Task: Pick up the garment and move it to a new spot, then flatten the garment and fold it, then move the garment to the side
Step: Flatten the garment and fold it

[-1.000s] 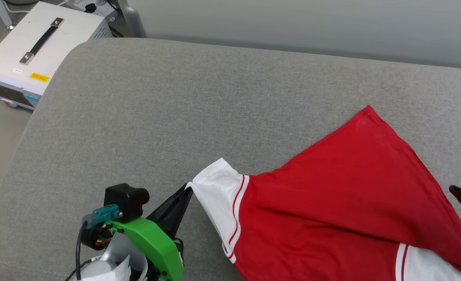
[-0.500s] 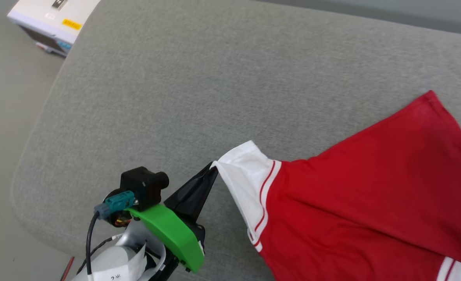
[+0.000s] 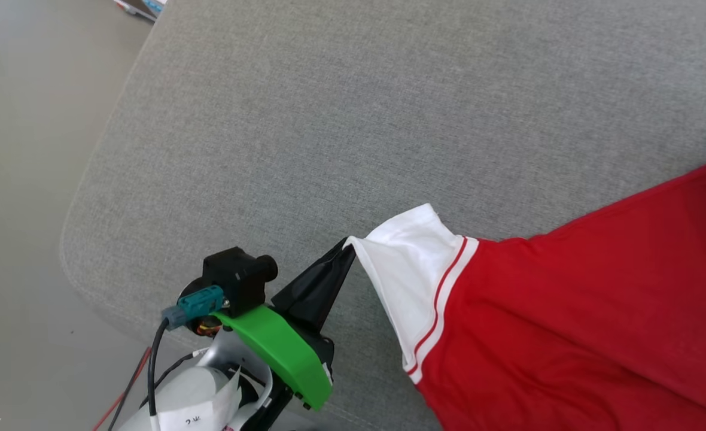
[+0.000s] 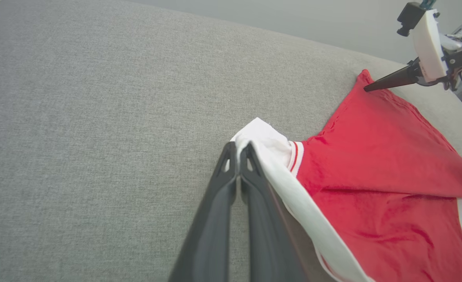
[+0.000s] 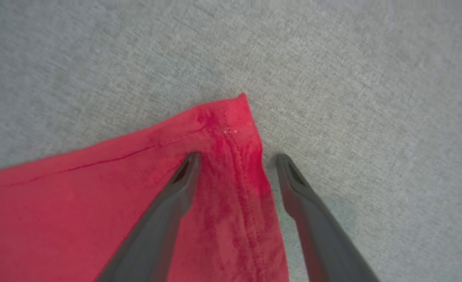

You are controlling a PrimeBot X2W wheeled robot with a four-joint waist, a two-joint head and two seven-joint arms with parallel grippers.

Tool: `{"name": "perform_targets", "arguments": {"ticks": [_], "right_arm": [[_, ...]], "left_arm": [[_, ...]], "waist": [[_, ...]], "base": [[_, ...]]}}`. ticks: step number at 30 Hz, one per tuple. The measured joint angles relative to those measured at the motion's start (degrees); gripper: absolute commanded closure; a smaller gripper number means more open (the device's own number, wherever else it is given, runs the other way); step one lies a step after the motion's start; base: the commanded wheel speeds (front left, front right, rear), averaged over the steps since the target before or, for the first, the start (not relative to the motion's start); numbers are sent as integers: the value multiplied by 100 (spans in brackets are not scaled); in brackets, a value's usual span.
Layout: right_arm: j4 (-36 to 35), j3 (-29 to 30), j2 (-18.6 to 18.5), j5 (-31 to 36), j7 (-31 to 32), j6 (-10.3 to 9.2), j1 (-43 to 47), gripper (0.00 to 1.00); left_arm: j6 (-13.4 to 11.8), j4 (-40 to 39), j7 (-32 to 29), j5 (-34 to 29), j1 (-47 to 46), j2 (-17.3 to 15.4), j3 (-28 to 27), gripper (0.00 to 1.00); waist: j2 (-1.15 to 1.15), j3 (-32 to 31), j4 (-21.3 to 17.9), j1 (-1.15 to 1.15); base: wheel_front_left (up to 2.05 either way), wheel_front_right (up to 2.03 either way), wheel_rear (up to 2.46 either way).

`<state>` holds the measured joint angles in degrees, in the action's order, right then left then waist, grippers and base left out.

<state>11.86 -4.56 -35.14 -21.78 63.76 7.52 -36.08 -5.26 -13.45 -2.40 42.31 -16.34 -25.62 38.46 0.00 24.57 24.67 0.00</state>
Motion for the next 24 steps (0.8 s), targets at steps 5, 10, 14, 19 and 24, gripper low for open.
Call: {"name": "perform_targets", "arguments": {"ticks": [5, 10, 14, 19, 24], "right_arm": [[183, -153, -179, -149, 12, -1, -53, 0], [215, -293, -308, -279, -47, -3, -33, 100], [433, -272, -181, -349, -619, 1, -17, 100], [659, -189, 24, -444, -1192, 0, -15, 100], [738, -182, 170, -547, -1738, 0, 55, 100]], "left_arm": [[0, 27, 68, 1, -54, 30, -55, 100], [0, 88, 69, 0, -76, 26, -52, 100], [-3, 159, 87, 1, -77, 19, -71, 100], [-49, 186, 93, 7, -76, -57, -175, 100], [-132, 165, 82, 48, -44, -213, -276, 100]], "waist": [[0, 115, 131, 0], [0, 114, 171, 0], [0, -20, 148, 0], [0, -240, 66, 0], [0, -537, -76, 0]], "base": [[0, 0, 0], [0, 0, 0], [0, 0, 0], [0, 0, 0], [0, 0, 0]]}}
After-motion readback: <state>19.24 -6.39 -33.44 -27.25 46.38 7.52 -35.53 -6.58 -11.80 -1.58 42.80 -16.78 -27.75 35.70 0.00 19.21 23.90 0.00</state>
